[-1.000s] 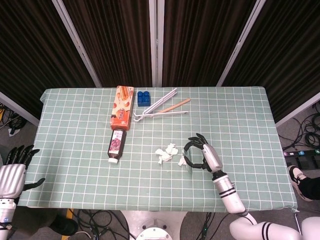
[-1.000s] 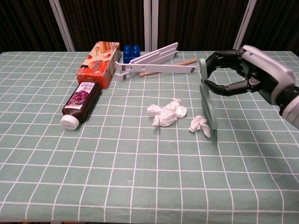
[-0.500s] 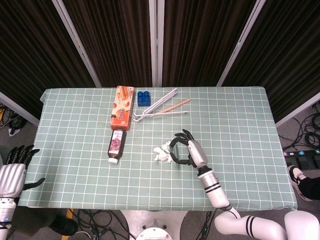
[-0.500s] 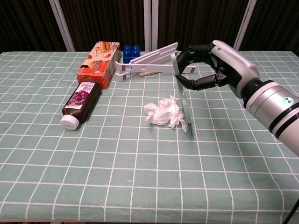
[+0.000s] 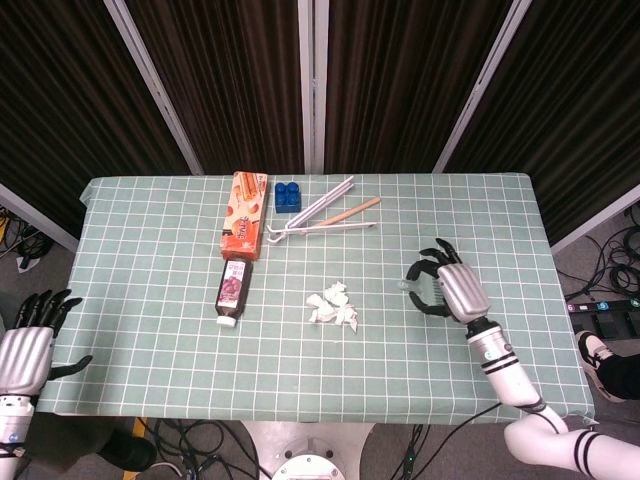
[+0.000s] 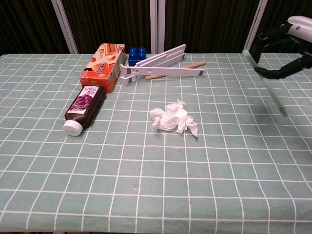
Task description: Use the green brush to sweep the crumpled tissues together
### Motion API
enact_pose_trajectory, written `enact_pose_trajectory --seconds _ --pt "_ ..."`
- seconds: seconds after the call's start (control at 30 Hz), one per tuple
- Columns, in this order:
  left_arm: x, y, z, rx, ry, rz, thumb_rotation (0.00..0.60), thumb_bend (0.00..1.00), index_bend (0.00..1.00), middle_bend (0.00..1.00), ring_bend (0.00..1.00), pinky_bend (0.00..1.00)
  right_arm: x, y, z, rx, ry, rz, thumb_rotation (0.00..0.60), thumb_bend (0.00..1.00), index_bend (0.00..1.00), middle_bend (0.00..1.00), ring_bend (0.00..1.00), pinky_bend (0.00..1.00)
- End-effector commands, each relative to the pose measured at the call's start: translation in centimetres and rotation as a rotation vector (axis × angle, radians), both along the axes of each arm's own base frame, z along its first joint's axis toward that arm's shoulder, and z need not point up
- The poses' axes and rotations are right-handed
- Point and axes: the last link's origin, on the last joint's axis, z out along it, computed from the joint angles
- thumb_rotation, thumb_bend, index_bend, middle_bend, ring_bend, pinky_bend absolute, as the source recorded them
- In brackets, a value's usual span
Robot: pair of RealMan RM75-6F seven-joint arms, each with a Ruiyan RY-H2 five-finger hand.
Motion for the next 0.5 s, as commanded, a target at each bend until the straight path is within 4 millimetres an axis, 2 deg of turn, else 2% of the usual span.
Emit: enact_pose_trajectory --seconds 0.03,0.17,0.3,0.33,0.4,0.5 --pt "0.2 0.0 0.0 0.001 0.001 -0.002 0.600 0.08 0.17 0.09 0.03 0.02 -3.5 -0.8 1.3 0.044 0.309 -0.005 0.600 0.42 0.55 0.45 0.15 0.00" --pt "0.4 0.0 0.0 0.000 0.005 -0.006 0.600 0.08 0.17 0.09 0.03 0.02 -4.3 -1.3 -0.1 0.078 0.398 -0.006 0.600 0.39 0.53 0.42 0.12 0.00" --pt "0.4 -0.2 0.1 0.001 0.009 0.000 0.600 0.08 0.17 0.09 0.03 0.02 -4.0 -1.4 -1.9 0.091 0.423 0.013 0.600 0.39 0.51 0.42 0.12 0.00" --pt "0.4 -0.2 0.2 0.002 0.009 0.002 0.600 0.08 0.17 0.09 0.03 0.02 -4.0 -1.4 -2.2 0.094 0.431 0.018 0.600 0.38 0.48 0.41 0.11 0.00" --pt "0.3 -0.4 0.3 0.007 0.008 0.009 0.600 0.08 0.17 0.09 0.03 0.02 -3.8 -1.3 -2.6 0.102 0.442 0.019 0.600 0.35 0.34 0.34 0.07 0.00" --pt "0.2 -0.5 0.3 0.009 0.007 0.015 0.600 0.08 0.17 0.09 0.03 0.02 -3.2 -0.9 -2.7 0.120 0.423 0.009 0.600 0.32 0.05 0.17 0.00 0.00"
